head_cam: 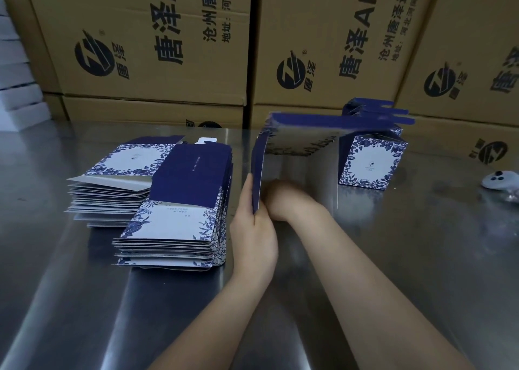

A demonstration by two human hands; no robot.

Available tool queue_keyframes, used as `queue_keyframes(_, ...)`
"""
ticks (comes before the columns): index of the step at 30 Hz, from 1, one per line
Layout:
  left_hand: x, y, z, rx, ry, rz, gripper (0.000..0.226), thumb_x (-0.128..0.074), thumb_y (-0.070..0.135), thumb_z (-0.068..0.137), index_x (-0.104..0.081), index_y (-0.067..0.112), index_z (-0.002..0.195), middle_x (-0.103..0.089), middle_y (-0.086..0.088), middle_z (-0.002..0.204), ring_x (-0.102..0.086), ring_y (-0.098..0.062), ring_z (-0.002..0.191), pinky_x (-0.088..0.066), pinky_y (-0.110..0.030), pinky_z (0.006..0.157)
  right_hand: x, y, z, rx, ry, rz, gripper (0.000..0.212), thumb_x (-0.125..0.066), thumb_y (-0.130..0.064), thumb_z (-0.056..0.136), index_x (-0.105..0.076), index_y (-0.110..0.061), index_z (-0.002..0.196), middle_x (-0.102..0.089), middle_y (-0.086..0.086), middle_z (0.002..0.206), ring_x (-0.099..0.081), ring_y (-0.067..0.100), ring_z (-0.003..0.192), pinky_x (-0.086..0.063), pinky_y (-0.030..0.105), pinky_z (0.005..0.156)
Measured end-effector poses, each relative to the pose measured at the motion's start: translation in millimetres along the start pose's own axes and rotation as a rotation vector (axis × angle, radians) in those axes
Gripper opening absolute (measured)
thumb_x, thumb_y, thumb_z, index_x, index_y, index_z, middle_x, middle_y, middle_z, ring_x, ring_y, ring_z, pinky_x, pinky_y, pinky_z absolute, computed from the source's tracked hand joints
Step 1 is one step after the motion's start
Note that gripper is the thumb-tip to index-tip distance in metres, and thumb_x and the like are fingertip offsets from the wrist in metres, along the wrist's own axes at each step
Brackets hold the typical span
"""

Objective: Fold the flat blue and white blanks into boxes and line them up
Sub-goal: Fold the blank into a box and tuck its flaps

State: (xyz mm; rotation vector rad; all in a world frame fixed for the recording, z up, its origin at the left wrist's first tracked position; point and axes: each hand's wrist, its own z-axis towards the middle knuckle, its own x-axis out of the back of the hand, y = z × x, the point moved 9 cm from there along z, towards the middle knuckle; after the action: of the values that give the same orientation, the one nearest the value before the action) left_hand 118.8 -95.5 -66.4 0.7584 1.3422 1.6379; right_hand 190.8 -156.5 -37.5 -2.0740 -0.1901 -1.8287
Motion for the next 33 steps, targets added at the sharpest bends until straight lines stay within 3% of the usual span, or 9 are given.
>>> queue_keyframes(2,1,1,-1,-0.005,0.003,0.011,0.046,-0.038,0.016,0.105,-0.045,0.033,0.148,-0.055,0.011,0.142,-0.048,-0.005,0.132,-0.036,-0.021,0.109,12,6,-1,-0.034,0.154,0.153,0.022,-0.042,-0.025,0.102,-0.059,-0.013,0.107,-0.055,0.002,0.09,-0.048,0.01,0.071,-0.037,0.022,0.065)
queue_keyframes(4,2,2,-2,-0.006,0.009,0.016,0.047,-0.038,0.016,0.105,-0.043,0.034,0.148,-0.054,0.013,0.143,-0.047,-0.004,0.132,-0.035,-0.017,0.106,20,14,-1,-0.083,0.264,0.276,0.02,-0.044,-0.027,0.101,-0.059,-0.014,0.105,-0.048,0.0,0.088,-0.04,0.007,0.065,-0.033,0.021,0.061)
queue_keyframes(8,1,1,-4,0.018,0.008,-0.005,0.05,-0.039,0.009,0.103,-0.044,0.033,0.148,-0.05,0.021,0.136,-0.042,0.014,0.113,-0.026,0.009,0.081,23,11,-1,-0.091,0.254,0.196,0.023,-0.045,-0.028,0.1,-0.057,-0.013,0.112,-0.057,0.008,0.114,-0.055,0.021,0.095,-0.043,0.029,0.08)
queue_keyframes(12,-1,3,-5,0.01,0.0,-0.008,0.05,-0.038,0.007,0.104,-0.045,0.03,0.147,-0.045,0.025,0.128,-0.034,0.025,0.103,-0.022,0.012,0.076,20,10,2,-0.119,0.136,0.124,0.03,-0.041,-0.024,0.1,-0.053,-0.01,0.124,-0.048,0.014,0.135,-0.05,0.03,0.12,-0.046,0.036,0.091)
queue_keyframes(15,-1,3,-5,0.012,0.004,0.009,0.051,-0.039,0.006,0.103,-0.043,0.03,0.148,-0.045,0.024,0.129,-0.034,0.024,0.105,-0.021,0.012,0.075,16,8,0,-0.093,0.123,0.179,0.028,-0.042,-0.025,0.101,-0.052,-0.01,0.122,-0.044,0.017,0.141,-0.054,0.027,0.114,-0.044,0.03,0.081)
queue_keyframes(19,1,3,-5,0.026,0.014,0.039,0.051,-0.039,0.014,0.105,-0.036,0.032,0.152,-0.044,0.023,0.134,-0.037,0.012,0.116,-0.022,0.012,0.077,25,20,-10,-0.15,0.345,0.341,0.02,-0.047,-0.027,0.1,-0.053,-0.021,0.082,-0.059,0.002,0.093,-0.055,0.015,0.08,-0.037,0.022,0.065)
queue_keyframes(24,3,2,-5,0.006,0.03,0.087,0.05,-0.038,0.012,0.105,-0.036,0.029,0.153,-0.051,0.005,0.147,-0.05,-0.011,0.126,-0.032,0.005,0.076,19,35,-18,-0.277,0.409,0.303,0.027,-0.044,-0.024,0.1,-0.061,-0.006,0.11,-0.062,0.012,0.112,-0.06,0.026,0.102,-0.039,0.026,0.075)
queue_keyframes(30,2,3,-6,-0.003,0.032,0.113,0.05,-0.037,0.008,0.104,-0.041,0.026,0.15,-0.052,0.004,0.146,-0.049,-0.006,0.123,-0.025,0.012,0.073,14,33,-12,-0.271,0.26,0.225,0.031,-0.045,-0.031,0.097,-0.066,-0.009,0.104,-0.066,0.012,0.106,-0.062,0.03,0.1,-0.049,0.03,0.08)
queue_keyframes(33,3,3,-5,0.002,0.028,0.104,0.053,-0.036,0.006,0.102,-0.04,0.027,0.151,-0.055,0.005,0.142,-0.05,0.014,0.098,-0.03,0.009,0.069,14,32,-15,-0.278,0.289,0.249,0.033,-0.038,-0.027,0.103,-0.058,-0.008,0.121,-0.06,0.013,0.122,-0.058,0.027,0.11,-0.045,0.032,0.095)
